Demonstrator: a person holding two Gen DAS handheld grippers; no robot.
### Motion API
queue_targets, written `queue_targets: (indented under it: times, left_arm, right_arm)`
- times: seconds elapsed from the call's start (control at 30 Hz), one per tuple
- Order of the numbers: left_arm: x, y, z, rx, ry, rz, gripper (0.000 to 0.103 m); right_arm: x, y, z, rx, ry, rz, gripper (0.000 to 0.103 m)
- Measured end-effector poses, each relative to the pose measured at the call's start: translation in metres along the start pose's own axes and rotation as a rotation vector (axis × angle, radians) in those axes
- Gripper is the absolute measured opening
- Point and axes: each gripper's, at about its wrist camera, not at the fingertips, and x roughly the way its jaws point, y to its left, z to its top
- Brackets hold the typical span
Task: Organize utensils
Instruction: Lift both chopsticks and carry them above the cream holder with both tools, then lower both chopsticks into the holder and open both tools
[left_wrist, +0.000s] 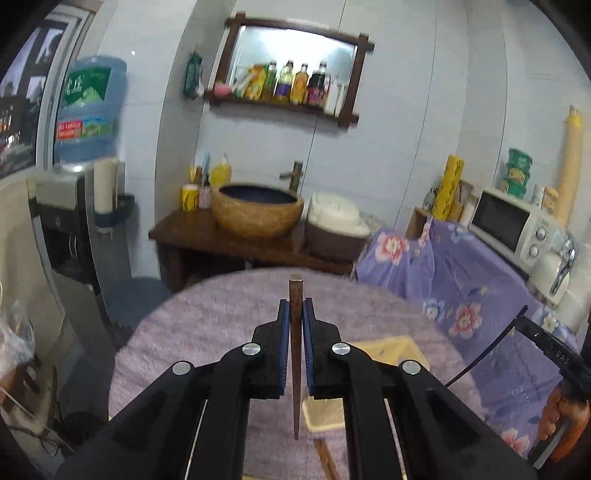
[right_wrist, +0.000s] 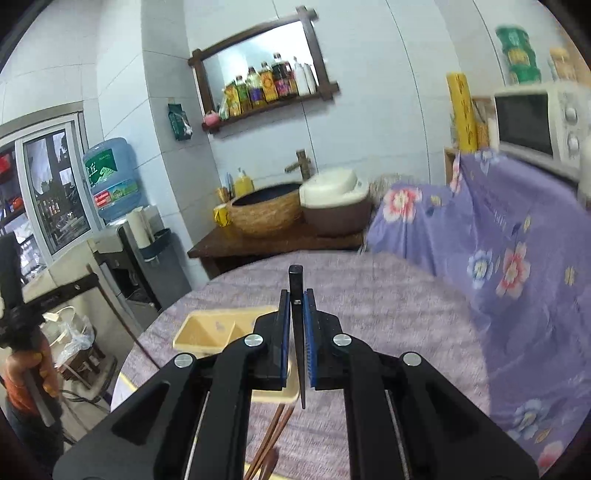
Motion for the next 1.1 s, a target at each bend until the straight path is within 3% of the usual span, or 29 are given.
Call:
queue_targets:
  times: [0.17,0.33,0.5,0.77,0.97,1.1]
  left_arm:
    - [-0.015,-0.030,0.056,0.039,-0.114,-0.010,0.008]
    - [-0.009,-0.054,0.070,0.047,-0.143,-0.045,0.008]
    - [0.020,-0.063,0.044,0.049,-0.086,-0.064,0.008]
    - [0.068,-0.066,-0.019,0.060,0.037,-0.048,0.008]
    - [0.087,-0.062,-0.046,0.049,0.094,-0.049,0.008]
    - [0.084,-0.062,-0.051,0.057,0.072,-0.041,0.008]
  right_arm:
    - [-0.005,0.025,0.064,-0.040,-0.095,0.011,0.008]
    - [-0.004,0.056,0.089,-0.072,-0.142,0.054,0.008]
    - [0.030,0.080,0.065,-0.112,-0.088,0.072,0.008]
    - [0.089,0.080,0.004,-0.129,0.022,0.046,0.008]
    - [0.104,0.070,-0.020,-0.094,0.073,0.070,0.001]
    - [0.104,0.066,-0.026,-0.082,0.069,0.061,0.001]
